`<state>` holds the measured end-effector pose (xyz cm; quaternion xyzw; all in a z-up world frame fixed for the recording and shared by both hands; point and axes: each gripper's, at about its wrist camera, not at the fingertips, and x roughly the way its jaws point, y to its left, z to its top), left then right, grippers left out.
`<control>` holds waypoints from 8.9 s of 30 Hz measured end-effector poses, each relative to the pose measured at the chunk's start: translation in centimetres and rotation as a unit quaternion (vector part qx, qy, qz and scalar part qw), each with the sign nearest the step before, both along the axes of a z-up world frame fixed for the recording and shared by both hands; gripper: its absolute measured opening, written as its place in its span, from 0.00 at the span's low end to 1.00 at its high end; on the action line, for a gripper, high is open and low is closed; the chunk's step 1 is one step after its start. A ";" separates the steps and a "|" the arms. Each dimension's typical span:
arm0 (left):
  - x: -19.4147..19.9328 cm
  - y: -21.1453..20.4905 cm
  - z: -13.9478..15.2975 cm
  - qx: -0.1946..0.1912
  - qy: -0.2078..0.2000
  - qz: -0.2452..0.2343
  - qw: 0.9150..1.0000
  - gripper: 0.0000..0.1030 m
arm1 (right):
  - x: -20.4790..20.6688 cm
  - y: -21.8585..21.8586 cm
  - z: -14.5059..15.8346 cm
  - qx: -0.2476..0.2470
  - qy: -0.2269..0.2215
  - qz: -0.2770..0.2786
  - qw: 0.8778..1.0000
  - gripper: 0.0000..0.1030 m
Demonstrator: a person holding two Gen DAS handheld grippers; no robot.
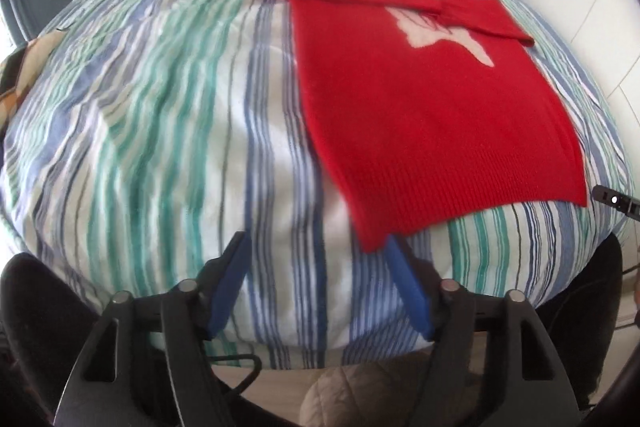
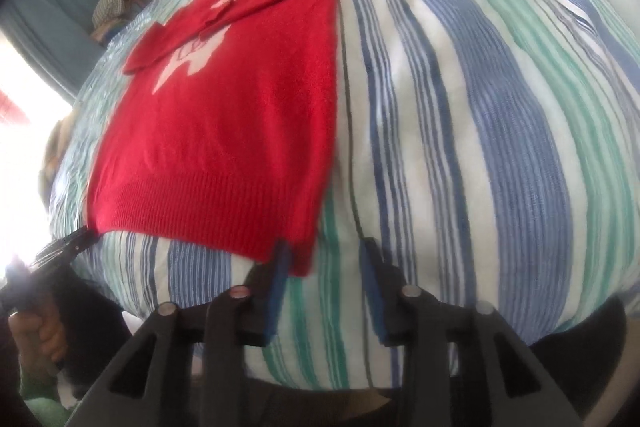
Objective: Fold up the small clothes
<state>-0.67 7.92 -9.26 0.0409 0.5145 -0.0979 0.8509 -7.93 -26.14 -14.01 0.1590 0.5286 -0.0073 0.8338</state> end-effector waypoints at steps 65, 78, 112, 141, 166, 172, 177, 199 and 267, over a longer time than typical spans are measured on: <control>7.9 -0.4 6.5 0.024 -0.122 0.038 0.992 0.89 | 3.4 -27.0 4.6 -0.058 -0.141 -0.284 0.947 0.40; 19.0 -21.3 1.3 0.207 -0.131 -0.308 0.919 0.96 | 0.9 -12.7 -1.0 -0.123 -0.148 -0.146 0.970 0.59; 25.4 20.7 0.4 0.016 -0.052 0.349 0.936 0.02 | 0.6 -10.9 -2.2 -0.180 -0.173 -0.160 0.955 0.69; 19.6 22.5 -1.1 -0.017 -0.062 0.344 0.937 0.89 | 1.2 -10.5 -2.4 -0.199 -0.157 -0.164 0.953 0.72; 3.6 -3.4 -4.1 0.017 -0.050 -0.023 0.998 0.92 | 3.1 6.2 -1.3 -0.136 -0.063 0.097 0.984 0.75; 3.4 -3.0 -3.8 0.021 -0.037 -0.027 0.999 0.93 | 1.5 3.8 -2.3 -0.100 -0.063 0.071 0.990 0.77; 3.8 -1.6 -0.9 0.024 -0.034 -0.028 0.999 0.92 | 1.8 4.1 -1.9 -0.111 -0.048 0.081 0.989 0.79; 10.8 -4.8 -2.5 -0.012 -0.073 -0.013 0.997 0.95 | 8.7 -6.5 6.6 -0.040 -0.099 0.002 0.994 0.79; 11.1 1.3 -3.4 -0.035 -0.104 0.103 0.989 0.96 | 34.6 10.8 3.9 -0.176 -0.040 0.194 0.964 0.64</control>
